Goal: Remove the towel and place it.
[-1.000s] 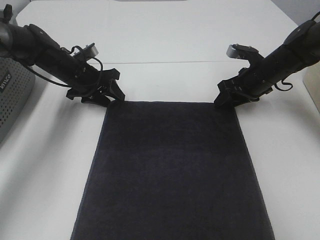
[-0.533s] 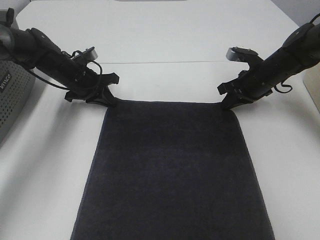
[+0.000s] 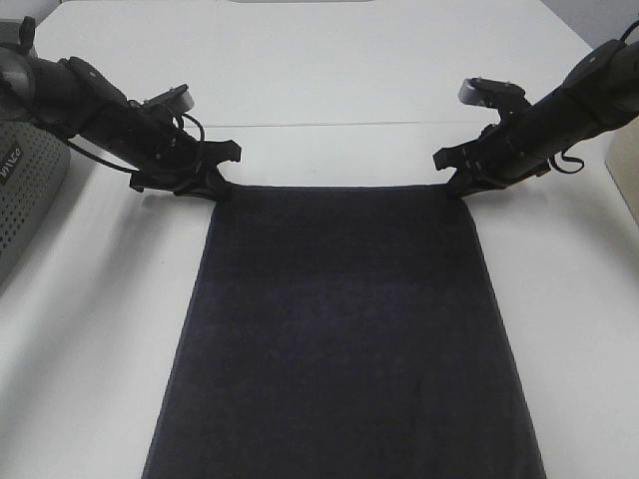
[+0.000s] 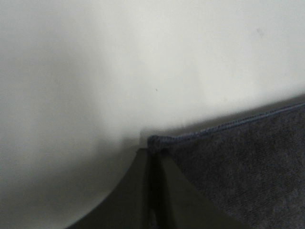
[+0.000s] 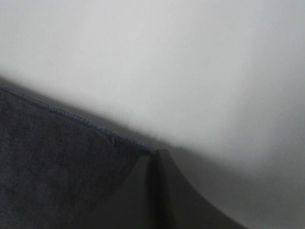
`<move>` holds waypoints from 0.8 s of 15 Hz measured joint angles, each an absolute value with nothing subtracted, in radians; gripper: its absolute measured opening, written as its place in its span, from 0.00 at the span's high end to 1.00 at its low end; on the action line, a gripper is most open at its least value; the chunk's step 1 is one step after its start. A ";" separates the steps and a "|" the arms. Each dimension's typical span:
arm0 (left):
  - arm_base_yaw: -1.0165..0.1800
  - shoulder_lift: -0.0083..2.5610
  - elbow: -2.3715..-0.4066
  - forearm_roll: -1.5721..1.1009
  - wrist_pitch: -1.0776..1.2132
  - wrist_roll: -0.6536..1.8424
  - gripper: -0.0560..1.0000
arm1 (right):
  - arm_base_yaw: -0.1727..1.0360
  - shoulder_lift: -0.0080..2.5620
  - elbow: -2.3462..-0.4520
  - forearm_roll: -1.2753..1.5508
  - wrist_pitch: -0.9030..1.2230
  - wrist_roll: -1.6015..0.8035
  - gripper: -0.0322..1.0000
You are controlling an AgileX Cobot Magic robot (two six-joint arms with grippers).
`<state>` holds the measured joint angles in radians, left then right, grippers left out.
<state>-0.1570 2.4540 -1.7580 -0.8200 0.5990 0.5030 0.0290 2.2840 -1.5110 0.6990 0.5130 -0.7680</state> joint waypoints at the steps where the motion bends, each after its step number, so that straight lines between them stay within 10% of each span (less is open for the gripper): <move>1: -0.160 2.455 -1.759 -0.818 0.517 0.532 0.94 | 0.033 2.284 -1.563 0.709 0.464 -0.772 0.96; 12: -0.214 2.630 -2.106 -0.789 0.197 0.626 0.95 | 0.049 2.539 -1.968 0.733 0.275 -0.878 0.96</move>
